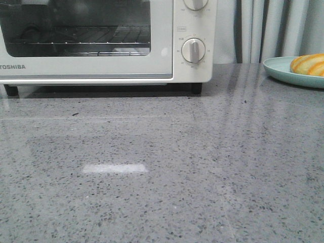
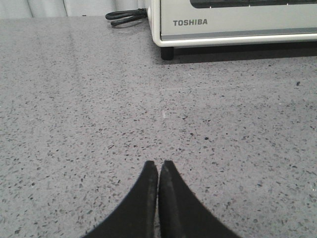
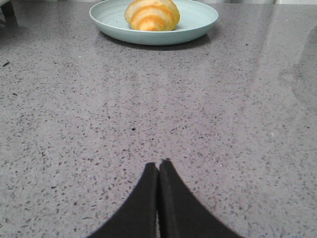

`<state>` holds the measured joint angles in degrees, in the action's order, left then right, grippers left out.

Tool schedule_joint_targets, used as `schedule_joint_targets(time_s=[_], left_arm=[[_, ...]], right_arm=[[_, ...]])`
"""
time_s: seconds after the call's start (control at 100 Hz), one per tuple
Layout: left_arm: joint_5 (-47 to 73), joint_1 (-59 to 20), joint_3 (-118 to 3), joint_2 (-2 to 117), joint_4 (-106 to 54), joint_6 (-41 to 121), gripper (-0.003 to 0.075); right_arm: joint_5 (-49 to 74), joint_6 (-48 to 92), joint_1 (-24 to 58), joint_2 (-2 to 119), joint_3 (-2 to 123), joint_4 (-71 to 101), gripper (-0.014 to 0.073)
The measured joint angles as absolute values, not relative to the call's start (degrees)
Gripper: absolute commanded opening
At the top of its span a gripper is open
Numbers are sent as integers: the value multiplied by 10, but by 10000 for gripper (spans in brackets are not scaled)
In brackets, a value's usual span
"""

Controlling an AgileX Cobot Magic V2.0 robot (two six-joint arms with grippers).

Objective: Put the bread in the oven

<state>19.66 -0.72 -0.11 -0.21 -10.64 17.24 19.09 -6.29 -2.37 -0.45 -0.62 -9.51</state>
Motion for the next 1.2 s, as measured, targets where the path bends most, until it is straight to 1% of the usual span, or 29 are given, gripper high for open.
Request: schedule_joint_targets(time_s=[0.24,0.39,0.67,0.76,0.83,0.88,0.99,1.099,1.199], left_arm=[[197,-7,-1,-2,-106,172,-21],[197,-7,-1,-2,-106,172,-21],[193,-7,-1,-2,-106,172,-21],[168,-7,-1,-2,-125,173,-21],[120,-7,-1,-2,-204,173,-21],[81,-7,-1,-2,-297,173,-21],[0,-7,-1,-2,-496,173,-21],[-50,-7,-1,-2,-675,172,-21],[-79,-7,-1,-2,-750,171,-21]], right_arm=[[191,-63,-24,-4,-6,-95,-69],[175,-63,-24,-4,-6,-153,-69],[36,-63,-24,-4,-6,-201,-69],[-22,-72,-24,-4,-6,-197,-69],[-56,-111,-24,-4,-6,-164,-69],[-66,-143,-24,-4,-6,-127,-69],[-62,-174,-24,-4,-6,-50,-69],[-60,-191,-24,-4,-6,12,-69],[-76,-197,-24,-4,-6,60,-69]])
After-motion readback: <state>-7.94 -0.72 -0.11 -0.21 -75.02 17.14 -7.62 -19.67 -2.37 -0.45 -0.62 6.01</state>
